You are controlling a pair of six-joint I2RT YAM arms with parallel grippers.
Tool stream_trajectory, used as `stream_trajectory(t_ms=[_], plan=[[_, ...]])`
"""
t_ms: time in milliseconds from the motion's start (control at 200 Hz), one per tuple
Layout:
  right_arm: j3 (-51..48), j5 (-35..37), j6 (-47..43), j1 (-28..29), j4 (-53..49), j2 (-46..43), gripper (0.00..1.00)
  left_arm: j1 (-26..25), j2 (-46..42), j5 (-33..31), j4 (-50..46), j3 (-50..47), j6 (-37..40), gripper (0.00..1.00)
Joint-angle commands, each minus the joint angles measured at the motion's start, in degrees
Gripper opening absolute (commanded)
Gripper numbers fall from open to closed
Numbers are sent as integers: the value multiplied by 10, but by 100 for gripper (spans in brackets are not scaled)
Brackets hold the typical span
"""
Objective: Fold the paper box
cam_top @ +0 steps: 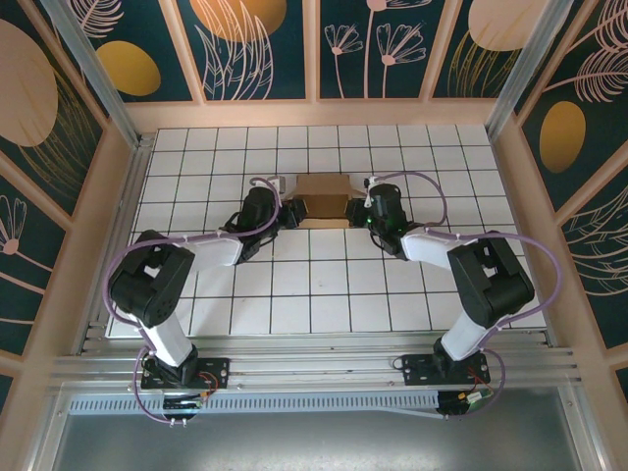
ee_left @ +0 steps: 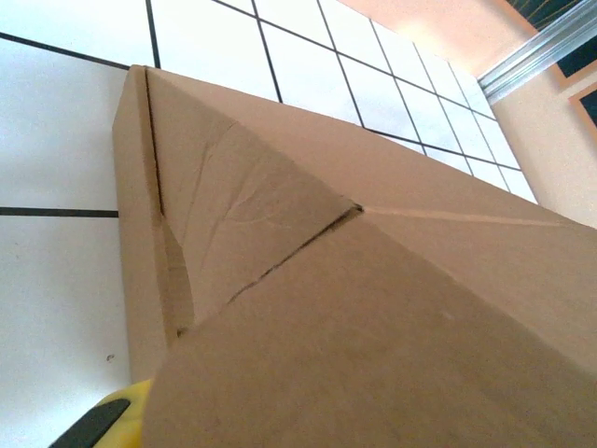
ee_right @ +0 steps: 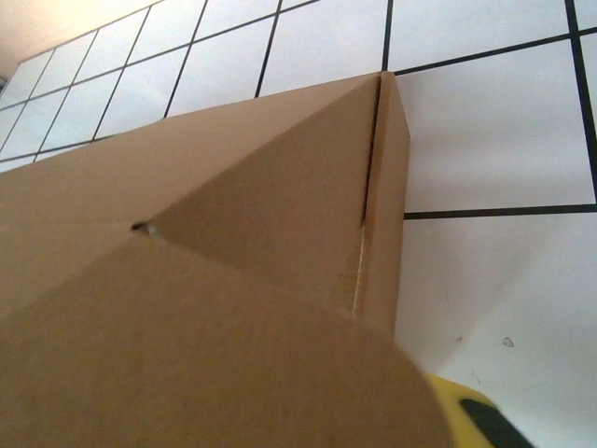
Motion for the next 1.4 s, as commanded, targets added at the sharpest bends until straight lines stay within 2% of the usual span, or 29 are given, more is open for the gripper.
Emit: stream_trajectory(t_ms=[0,215,375,496,561,626,651,696,751,796,906,976,1071,1206,1392], plan=[[-7,11,-7,4,-15,-37,24,-1,-35,15,11,-18,4,27],[-17,12,-8,4,-35,-79,29,-2,-75,11,-10,-48,-1,27],[-29,-3,5,3,-90,-145,33,-6,-147,17,-29,-88,-15,26],[-26,-33,35,1,-145,-249,39,-11,-242,17,-97,-84,-29,27],[-14,-55,47,-7,-166,-295,45,-11,-286,-8,-156,-59,-50,32],[18,-105,67,-42,-192,-307,52,-10,-301,-54,-230,-11,-70,35],[35,-139,80,-66,-201,-301,56,-7,-298,-66,-259,13,-76,37],[69,-215,107,-118,-215,-271,57,6,-280,-63,-296,53,-85,40],[114,-307,118,-173,-229,-213,58,35,-244,-16,-305,93,-100,43],[169,-350,107,-200,-269,-155,59,60,-208,26,-297,114,-112,45],[304,-410,36,-211,-377,-11,66,96,-99,95,-315,198,-84,51],[347,-453,21,-206,-399,58,70,101,-30,128,-346,264,-45,53],[357,-456,22,-191,-397,111,72,102,51,170,-356,317,-28,54],[352,-423,2,-160,-404,151,72,102,109,213,-324,319,-17,53],[281,-417,43,-156,-325,159,68,102,129,197,-319,271,-1,47]])
